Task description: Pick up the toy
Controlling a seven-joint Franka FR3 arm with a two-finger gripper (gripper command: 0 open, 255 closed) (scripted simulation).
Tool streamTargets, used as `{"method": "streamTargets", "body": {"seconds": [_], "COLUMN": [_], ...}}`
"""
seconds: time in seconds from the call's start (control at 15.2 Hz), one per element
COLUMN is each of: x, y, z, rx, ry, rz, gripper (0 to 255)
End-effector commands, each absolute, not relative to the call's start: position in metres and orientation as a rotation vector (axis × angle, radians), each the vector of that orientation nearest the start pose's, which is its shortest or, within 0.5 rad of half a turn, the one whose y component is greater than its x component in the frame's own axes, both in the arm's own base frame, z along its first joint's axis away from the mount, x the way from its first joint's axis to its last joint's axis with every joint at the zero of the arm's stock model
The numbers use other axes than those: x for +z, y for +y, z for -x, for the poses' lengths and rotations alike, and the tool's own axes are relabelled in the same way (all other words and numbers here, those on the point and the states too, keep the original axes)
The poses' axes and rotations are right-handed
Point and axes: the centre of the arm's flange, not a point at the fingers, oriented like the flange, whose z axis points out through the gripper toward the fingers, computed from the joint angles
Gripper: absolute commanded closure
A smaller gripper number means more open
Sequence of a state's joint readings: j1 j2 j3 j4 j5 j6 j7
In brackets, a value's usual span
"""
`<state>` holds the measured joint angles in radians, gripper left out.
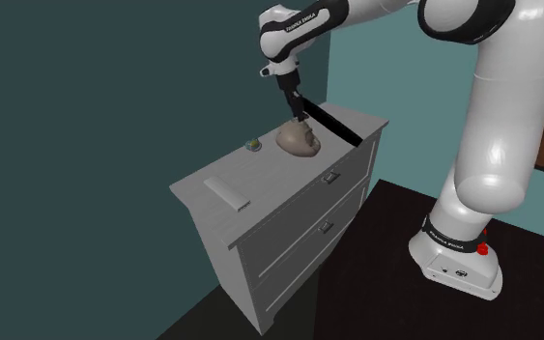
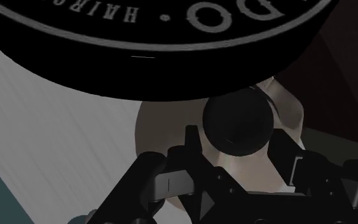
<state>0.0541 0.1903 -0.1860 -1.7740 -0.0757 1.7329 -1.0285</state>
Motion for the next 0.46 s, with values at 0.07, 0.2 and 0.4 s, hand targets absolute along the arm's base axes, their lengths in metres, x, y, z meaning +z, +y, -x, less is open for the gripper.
{"method": "streamTargets", "body": {"seconds": [0.07, 0.2, 0.4], "x": [0.453, 0.463, 0.469], "y": [-0.079, -0.079, -0.079], "z": [-0.584, -0.584, -0.584], "rx": [0.385, 0.385, 0.385], "ry": [-1.365, -1.365, -1.365], "rz": [2.766, 2.766, 2.766], "gripper": [255, 255, 255]}}
